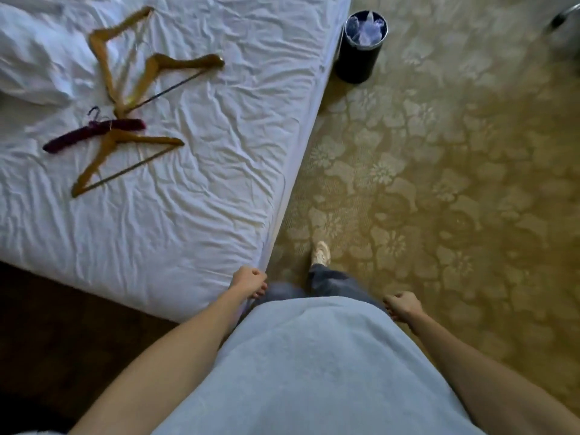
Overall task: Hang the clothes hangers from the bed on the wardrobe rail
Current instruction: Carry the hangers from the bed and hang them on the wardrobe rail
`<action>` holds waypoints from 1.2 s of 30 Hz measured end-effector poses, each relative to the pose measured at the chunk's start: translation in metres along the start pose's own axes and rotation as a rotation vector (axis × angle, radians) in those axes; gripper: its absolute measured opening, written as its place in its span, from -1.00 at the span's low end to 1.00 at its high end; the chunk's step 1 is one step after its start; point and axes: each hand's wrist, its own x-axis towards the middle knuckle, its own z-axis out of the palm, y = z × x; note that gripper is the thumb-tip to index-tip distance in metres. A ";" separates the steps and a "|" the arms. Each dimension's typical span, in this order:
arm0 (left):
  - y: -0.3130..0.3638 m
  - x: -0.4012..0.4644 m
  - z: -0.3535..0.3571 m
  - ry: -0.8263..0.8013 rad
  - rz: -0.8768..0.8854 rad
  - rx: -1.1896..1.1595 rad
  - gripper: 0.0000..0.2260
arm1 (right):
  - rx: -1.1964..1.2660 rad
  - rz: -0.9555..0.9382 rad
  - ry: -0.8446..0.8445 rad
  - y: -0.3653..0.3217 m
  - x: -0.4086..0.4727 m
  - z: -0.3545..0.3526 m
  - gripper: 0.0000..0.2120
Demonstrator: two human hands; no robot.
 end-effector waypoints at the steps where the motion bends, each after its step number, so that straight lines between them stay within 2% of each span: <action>1: 0.007 0.003 -0.009 0.019 -0.028 -0.010 -0.80 | -0.001 -0.042 -0.005 -0.032 0.008 -0.009 -0.76; 6: 0.027 0.014 -0.044 0.108 -0.144 -0.050 -0.82 | -0.094 -0.326 -0.050 -0.197 0.018 -0.032 -0.75; 12: 0.056 0.050 -0.061 0.084 -0.273 -0.205 -0.83 | -0.238 -0.548 -0.154 -0.361 0.022 -0.040 -0.83; 19: 0.153 0.114 -0.092 0.030 -0.263 -0.357 -0.81 | -0.476 -0.465 -0.152 -0.469 0.079 -0.060 -0.69; 24: 0.252 0.153 -0.142 0.079 -0.181 -0.456 -0.78 | -0.654 -0.386 -0.117 -0.532 0.117 -0.101 -0.77; 31: 0.357 0.196 -0.215 0.103 -0.053 -0.569 -0.81 | -0.755 -0.399 -0.075 -0.646 0.150 -0.130 -0.79; 36: 0.379 0.233 -0.254 0.167 -0.131 -0.728 -0.82 | -0.896 -0.507 -0.160 -0.736 0.163 -0.095 -0.81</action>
